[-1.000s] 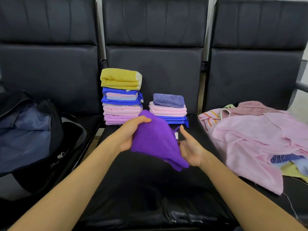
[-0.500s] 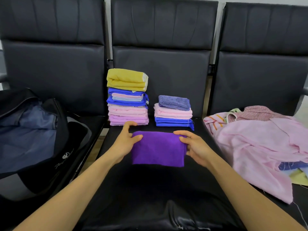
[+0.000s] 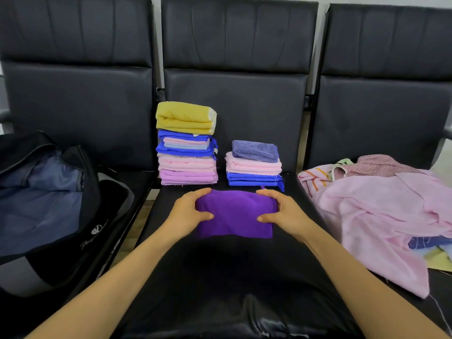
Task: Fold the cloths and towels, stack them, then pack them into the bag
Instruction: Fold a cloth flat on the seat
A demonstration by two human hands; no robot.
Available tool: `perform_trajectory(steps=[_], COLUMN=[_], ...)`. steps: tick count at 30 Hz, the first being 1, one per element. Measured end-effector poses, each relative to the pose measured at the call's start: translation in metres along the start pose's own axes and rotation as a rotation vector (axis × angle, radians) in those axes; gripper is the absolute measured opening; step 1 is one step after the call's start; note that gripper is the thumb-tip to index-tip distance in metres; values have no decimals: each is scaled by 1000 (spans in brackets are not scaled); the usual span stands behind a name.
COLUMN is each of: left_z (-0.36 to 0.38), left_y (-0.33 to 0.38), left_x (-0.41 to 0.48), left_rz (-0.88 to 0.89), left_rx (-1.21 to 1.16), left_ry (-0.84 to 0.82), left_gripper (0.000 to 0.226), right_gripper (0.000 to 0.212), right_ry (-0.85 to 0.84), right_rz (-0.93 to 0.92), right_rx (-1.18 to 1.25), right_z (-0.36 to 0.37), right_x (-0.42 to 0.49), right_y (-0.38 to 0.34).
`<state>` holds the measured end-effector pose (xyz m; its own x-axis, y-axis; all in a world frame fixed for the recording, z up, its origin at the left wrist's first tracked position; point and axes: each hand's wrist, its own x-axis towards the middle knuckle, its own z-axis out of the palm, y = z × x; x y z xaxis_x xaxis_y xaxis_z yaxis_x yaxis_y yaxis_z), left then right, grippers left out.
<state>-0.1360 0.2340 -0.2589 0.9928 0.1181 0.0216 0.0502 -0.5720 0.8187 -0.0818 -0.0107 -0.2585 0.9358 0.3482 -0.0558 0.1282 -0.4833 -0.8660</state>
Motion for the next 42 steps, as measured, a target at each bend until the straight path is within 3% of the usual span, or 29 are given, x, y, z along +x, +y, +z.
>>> perform_trajectory(steps=[5,11,15,18,21,24,27,29,32,35,42], left_z=[6,8,9,3,-2,5,15,22,29,27,27], left_y=[4,2,-2,-1,4,8,8,7,12,23,67], left_x=[-8,-9,-7,-5,-6,-6,-1,7,23,48,160], left_rz=[109,175,216,195,64,-81,-176,-171,-188,-190,-13], left_rx=[157,190,204,33,-337,-546,-682,-645,-548,-572,-542], left_ry=[168,201,219,85,-91,-54,-45,-75,-145,-187,42], left_gripper=[64,47,29,27,21,31,30,11,30,26,33], right_gripper=[61,54,36,29,28,37,40,33,22,17,31], right_ry=[140,182,212,190,69,67,157,186,215,199,340], right_rz=[-144,-164,-193,-134,-30,74,78,43,42,73,-50], right_rx=[-256,-354,-389,-258,282,605,545,465,401,471,297], right_z=[-1,3,2,-3,-8,-8,-5,-5,-7,-21,-77], right_x=[-7,-7,-4,-2,-5,-4,-2,1,7,21,120], right_y=[-7,-4,0,5,5,7,10,14,17,15,-9])
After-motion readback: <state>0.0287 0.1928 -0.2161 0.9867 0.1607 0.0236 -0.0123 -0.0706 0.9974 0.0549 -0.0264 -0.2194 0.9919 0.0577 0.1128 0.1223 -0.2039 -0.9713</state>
